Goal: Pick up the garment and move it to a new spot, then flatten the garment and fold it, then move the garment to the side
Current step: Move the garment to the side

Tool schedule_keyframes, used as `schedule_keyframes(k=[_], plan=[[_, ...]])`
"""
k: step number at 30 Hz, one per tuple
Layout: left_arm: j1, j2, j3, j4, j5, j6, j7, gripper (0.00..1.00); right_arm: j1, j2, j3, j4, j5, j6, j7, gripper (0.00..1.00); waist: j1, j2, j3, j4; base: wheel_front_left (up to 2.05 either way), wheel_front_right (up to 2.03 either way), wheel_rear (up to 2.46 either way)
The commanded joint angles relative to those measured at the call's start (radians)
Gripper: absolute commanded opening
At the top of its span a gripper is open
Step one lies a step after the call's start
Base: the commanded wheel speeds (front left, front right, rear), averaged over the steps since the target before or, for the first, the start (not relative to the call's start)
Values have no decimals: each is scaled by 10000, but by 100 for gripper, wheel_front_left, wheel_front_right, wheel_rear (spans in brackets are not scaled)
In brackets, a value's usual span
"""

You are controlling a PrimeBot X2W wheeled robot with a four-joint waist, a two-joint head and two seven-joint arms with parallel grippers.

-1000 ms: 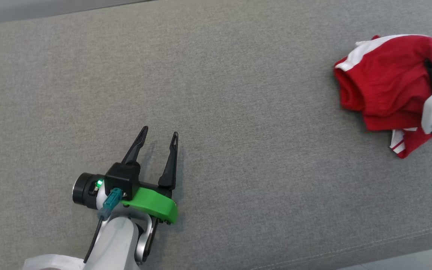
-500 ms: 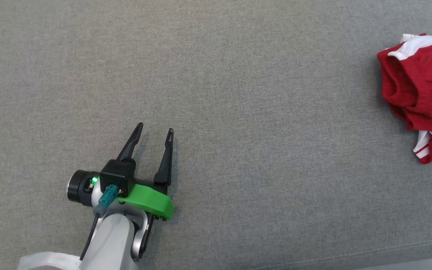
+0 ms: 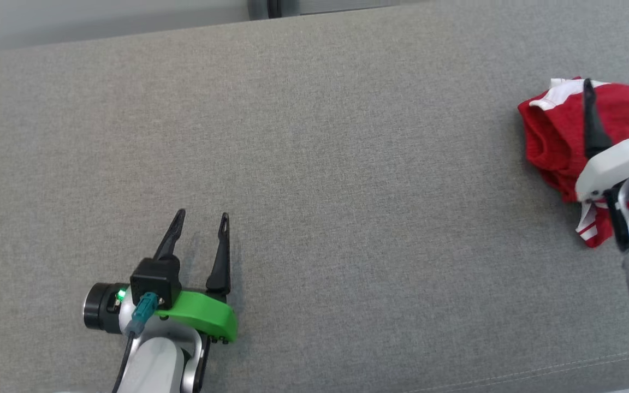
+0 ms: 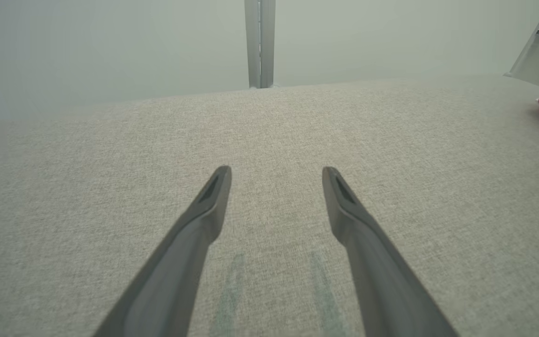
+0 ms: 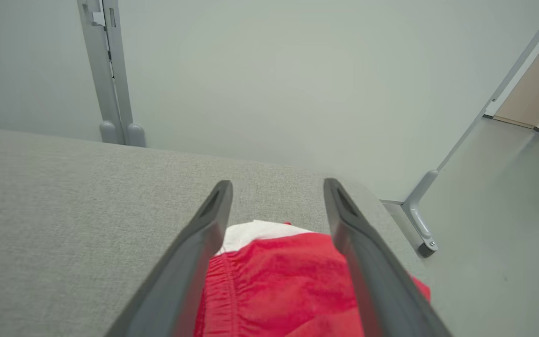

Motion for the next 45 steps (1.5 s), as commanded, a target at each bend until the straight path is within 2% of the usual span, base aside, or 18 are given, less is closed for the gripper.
schedule_keyframes(k=[1, 7, 18, 31, 45], plan=[[223, 38, 129, 107, -6, 68, 9, 100, 439, 305, 67, -193, 103, -17, -22, 100, -1, 0, -448, 3, 0, 0, 0], [662, 35, 630, 286, -100, 221, 11, 100, 1871, 1312, 734, -1071, 514, -17, -21, 100, -1, 0, -937, 137, 0, 0, 0], [1160, 35, 1279, 524, -132, 345, 11, 100, 3719, 2305, 498, -1550, 532, -17, -24, 100, -1, 0, -1658, 291, 0, 0, 0], [1631, 37, 1814, 868, -342, 472, 11, 100, 4494, 2574, 267, -1927, -290, -16, -24, 100, -1, 0, -2505, 154, 0, 0, 0], [1800, 37, 1931, 862, -274, 403, 11, 100, 4789, 2702, 312, -2111, -304, -16, -24, 100, -1, 0, -2802, 279, 0, 0, 0]])
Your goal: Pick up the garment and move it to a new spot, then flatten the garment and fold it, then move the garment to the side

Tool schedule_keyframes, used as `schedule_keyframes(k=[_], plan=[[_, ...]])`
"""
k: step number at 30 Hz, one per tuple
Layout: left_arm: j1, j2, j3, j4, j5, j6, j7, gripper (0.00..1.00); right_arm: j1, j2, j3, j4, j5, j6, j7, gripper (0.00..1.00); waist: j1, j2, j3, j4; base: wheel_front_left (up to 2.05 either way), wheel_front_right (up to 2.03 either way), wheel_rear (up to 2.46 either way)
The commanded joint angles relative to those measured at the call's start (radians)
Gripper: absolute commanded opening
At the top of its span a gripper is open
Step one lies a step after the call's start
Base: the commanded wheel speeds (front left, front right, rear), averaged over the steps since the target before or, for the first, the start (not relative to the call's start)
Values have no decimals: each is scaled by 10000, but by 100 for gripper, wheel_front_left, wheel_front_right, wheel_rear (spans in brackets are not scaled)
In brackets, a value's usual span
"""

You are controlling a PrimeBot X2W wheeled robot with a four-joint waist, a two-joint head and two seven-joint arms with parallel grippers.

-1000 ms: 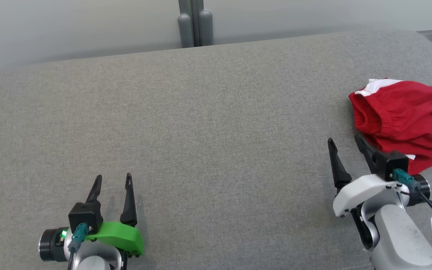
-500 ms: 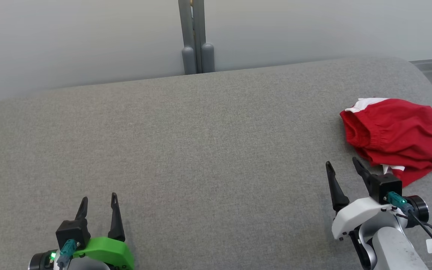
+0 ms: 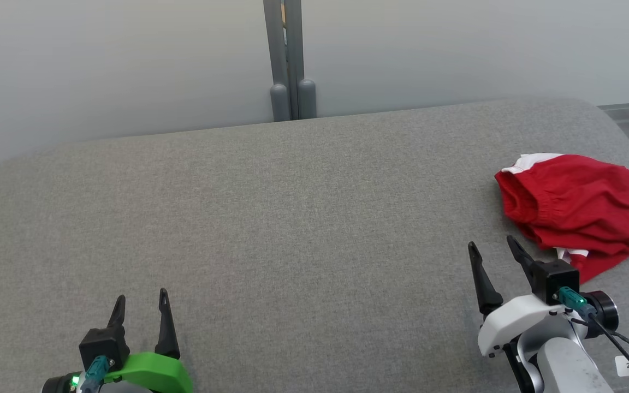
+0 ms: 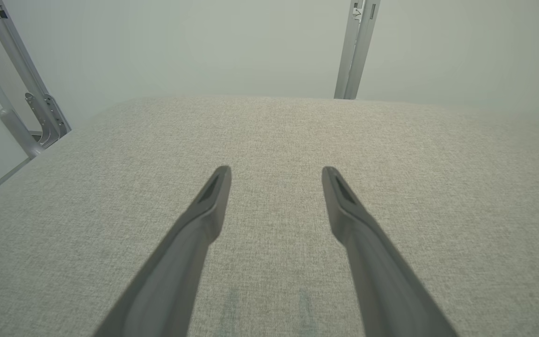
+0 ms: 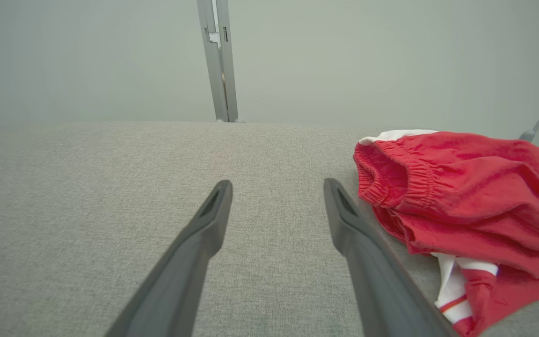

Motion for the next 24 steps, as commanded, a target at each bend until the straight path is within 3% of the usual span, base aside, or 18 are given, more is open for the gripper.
schedule_keyframes(k=[1, 24], plan=[[131, 37, 24, -53, 48, -22, 11, 100, 156, 1, 22, -70, 32, -14, -26, 100, 1, 0, 4, 14, 0, 0, 0], [-20, 3, 8, -34, -81, -156, 0, 100, 18, 25, 265, -198, 207, -1, -2, 100, 1, 0, 75, -16, 0, 0, 0]])
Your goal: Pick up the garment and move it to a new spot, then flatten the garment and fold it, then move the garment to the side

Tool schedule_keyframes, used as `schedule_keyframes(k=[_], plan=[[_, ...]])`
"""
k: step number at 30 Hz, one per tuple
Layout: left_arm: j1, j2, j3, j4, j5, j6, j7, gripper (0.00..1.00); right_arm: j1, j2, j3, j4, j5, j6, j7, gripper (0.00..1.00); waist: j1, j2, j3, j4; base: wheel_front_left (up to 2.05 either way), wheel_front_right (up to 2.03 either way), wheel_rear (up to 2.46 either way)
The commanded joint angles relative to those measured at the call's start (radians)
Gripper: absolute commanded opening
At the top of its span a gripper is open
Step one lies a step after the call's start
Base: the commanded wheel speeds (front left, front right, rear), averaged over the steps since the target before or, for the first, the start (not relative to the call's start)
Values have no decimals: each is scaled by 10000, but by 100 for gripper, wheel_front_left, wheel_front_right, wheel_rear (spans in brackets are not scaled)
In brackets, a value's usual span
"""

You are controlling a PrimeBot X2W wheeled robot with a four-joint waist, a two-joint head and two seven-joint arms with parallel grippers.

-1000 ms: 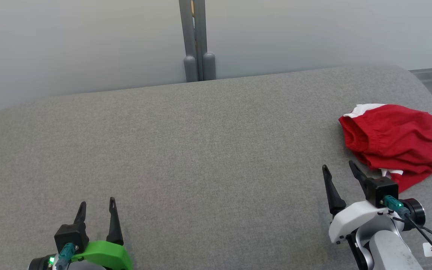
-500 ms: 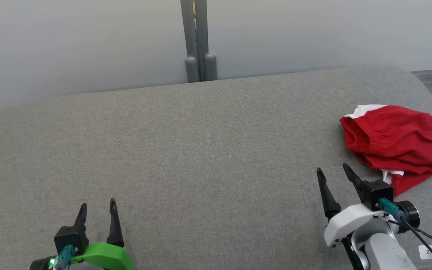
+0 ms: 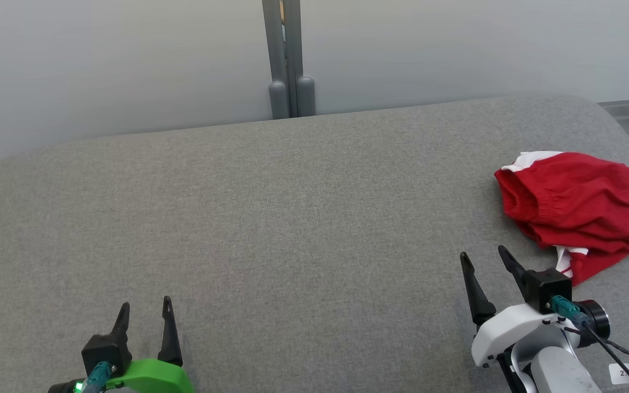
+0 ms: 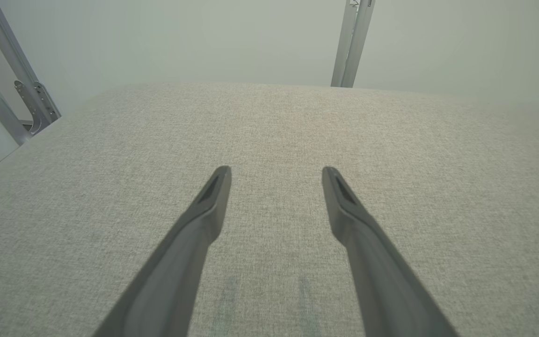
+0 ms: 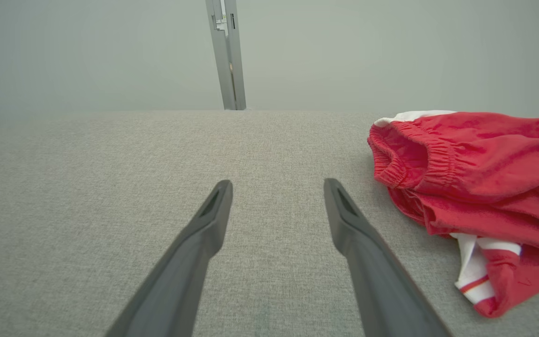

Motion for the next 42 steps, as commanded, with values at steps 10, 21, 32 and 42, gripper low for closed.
schedule_keyframes(k=[10, 21, 32, 42], plan=[[-220, 36, 79, -133, 16, -65, 1, 100, -273, -40, -22, -197, 33, -4, -16, 100, 0, 0, 48, 17, 0, 0, 0], [-18, -31, 167, 344, -612, -174, 245, 0, 165, 53, -160, 269, 673, 0, 263, 0, 0, 0, 79, 24, 0, 0, 0], [-102, -19, 257, -24, -2525, -348, 656, 0, 232, 45, -370, -117, 2721, -1, 760, 0, 0, 0, 98, 35, 0, 0, 0], [-207, -8, 365, -327, -4194, -503, 1033, 0, 278, 37, -565, -443, 4519, -2, 1195, 0, 0, 0, 118, 47, 0, 0, 0]])
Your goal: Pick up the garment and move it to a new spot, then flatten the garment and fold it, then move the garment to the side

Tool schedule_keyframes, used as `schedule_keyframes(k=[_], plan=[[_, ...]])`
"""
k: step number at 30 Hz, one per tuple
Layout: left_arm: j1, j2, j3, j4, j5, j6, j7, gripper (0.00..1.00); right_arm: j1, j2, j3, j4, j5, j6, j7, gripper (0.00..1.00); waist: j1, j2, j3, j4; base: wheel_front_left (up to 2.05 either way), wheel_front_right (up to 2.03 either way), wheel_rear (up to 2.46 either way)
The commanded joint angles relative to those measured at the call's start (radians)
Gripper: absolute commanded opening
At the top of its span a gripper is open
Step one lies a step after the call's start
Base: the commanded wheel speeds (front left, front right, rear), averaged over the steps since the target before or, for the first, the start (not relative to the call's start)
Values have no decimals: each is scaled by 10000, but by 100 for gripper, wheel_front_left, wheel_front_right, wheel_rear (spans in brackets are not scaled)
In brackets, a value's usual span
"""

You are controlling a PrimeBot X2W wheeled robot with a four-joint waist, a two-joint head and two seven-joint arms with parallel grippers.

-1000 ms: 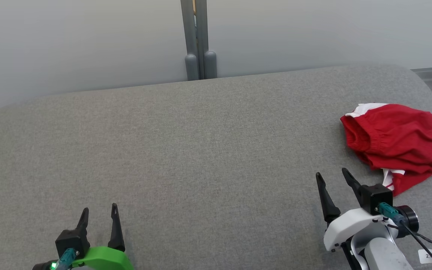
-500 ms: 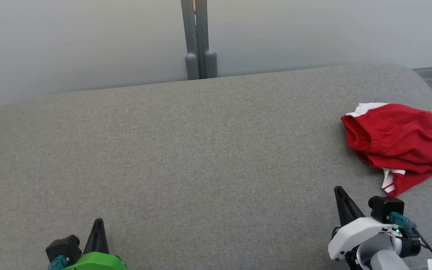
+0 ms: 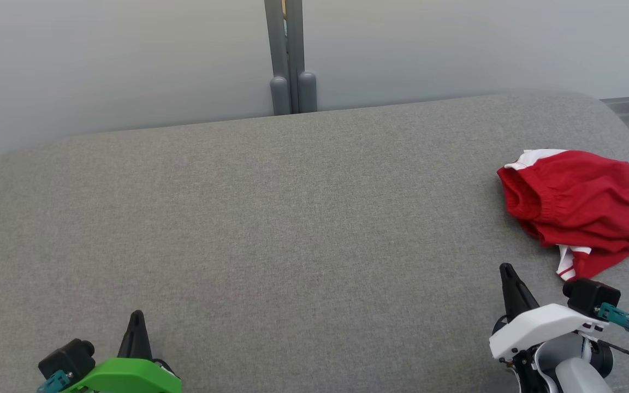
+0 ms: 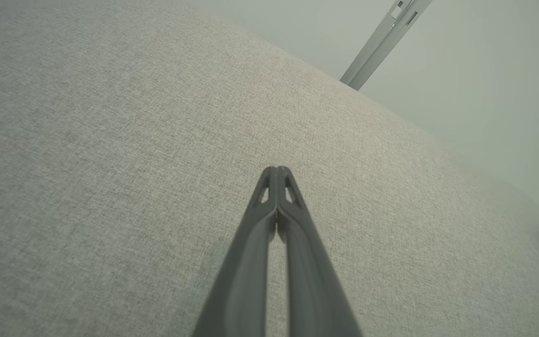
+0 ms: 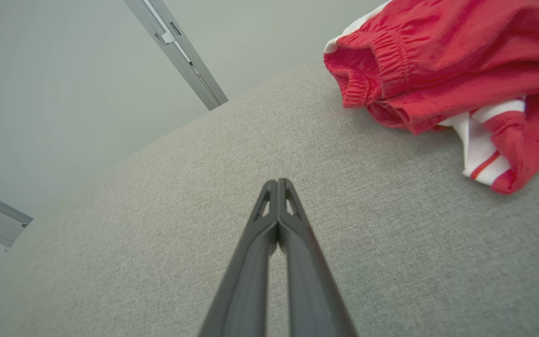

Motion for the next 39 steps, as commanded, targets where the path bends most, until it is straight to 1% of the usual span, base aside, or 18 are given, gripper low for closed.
schedule_keyframes(k=[1, 22, 39], plan=[[-339, 43, 64, -222, -431, -68, 69, 0, -119, -41, -77, -254, 455, -3, 96, 0, 0, 0, 3, 2, 0, 0, 0], [-548, 66, 304, -695, -3349, -344, 789, 0, -80, -56, -467, -769, 3600, -4, 914, 0, 0, 0, 44, 25, 0, 0, 0], [-694, 81, 467, -995, -5192, -516, 1249, 0, -54, -67, -721, -1090, 5574, -6, 1437, 0, 0, 0, 75, 44, 0, 0, 0]])
